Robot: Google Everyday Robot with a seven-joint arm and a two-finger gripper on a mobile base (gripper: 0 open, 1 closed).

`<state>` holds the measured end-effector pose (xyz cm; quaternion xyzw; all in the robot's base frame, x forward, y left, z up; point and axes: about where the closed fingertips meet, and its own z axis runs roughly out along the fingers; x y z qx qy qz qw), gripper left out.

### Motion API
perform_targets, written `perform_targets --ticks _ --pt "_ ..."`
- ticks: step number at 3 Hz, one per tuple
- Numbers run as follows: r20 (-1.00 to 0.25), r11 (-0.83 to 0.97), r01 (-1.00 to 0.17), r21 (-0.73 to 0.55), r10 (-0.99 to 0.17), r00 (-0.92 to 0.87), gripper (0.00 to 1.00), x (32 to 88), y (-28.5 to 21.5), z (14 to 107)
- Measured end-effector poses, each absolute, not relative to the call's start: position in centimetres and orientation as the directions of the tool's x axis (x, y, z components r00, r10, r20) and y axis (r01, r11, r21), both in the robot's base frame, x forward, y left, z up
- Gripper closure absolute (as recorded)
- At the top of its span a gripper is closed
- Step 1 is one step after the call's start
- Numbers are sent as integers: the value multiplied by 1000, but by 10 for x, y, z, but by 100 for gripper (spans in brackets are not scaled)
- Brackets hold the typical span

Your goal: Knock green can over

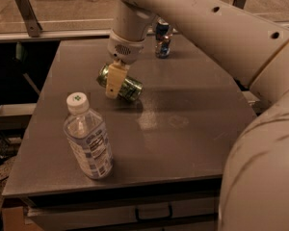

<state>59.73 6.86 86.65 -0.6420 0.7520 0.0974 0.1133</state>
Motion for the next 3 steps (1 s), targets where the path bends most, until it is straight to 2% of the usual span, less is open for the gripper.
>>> perform_targets --ticks 1,2,3 --pt "-294 138 -990 14 -946 -136 0 594 74 861" --pt "-324 148 -989 24 -935 -147 0 593 70 858" --pt "-432 157 -988 8 -890 -145 0 580 52 864"
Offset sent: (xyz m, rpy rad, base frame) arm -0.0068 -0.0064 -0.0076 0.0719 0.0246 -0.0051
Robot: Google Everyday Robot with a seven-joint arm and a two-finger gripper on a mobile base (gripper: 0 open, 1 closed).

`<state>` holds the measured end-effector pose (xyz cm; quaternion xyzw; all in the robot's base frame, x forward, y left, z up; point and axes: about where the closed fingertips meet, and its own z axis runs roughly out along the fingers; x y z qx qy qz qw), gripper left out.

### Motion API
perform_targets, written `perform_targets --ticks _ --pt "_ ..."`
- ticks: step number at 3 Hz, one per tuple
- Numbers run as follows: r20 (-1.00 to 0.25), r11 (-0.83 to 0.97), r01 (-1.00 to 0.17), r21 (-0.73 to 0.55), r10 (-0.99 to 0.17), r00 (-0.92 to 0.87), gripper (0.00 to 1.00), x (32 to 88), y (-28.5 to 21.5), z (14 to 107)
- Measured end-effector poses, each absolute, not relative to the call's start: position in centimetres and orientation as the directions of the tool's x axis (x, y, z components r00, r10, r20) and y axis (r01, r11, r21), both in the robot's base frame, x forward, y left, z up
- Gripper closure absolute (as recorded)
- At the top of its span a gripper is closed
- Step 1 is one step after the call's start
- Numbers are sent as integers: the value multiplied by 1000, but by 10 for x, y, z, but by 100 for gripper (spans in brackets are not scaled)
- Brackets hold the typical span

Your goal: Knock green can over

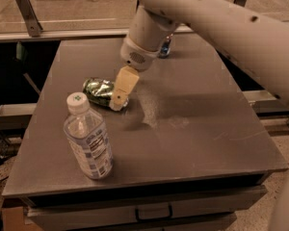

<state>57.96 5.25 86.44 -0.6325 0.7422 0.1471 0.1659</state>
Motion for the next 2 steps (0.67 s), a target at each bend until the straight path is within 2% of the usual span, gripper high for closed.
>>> perform_targets --ticks 1,2 --pt "-576 193 -979 -66 -809 -120 0 575 15 881" --pt "-702 269 -947 -173 -708 -73 0 580 -47 920"
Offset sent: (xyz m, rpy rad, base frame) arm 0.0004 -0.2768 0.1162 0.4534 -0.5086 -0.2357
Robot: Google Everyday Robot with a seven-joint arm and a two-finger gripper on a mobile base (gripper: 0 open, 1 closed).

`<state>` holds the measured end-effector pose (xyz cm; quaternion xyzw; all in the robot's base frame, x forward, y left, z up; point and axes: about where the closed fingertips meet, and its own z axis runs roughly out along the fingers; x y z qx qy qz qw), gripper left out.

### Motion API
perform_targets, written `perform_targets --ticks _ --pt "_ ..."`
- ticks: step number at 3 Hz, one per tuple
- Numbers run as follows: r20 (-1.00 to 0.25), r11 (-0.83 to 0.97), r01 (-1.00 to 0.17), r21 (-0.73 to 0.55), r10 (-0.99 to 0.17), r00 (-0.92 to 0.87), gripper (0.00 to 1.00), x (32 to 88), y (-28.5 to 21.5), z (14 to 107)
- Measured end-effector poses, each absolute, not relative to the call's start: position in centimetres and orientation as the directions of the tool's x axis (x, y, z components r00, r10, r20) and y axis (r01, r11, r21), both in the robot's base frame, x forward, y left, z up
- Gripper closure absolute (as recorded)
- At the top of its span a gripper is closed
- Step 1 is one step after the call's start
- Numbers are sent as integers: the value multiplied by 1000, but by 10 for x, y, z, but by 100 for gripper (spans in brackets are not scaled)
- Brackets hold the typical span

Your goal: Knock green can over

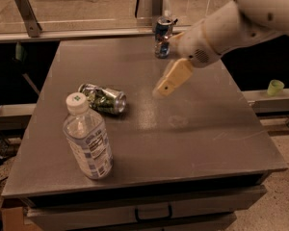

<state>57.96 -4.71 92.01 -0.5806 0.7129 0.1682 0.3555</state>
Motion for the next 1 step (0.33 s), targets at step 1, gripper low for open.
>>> perform_targets --ticks 1 --pt "-710 295 -929 -221 -702 -54 0 570 -93 927"
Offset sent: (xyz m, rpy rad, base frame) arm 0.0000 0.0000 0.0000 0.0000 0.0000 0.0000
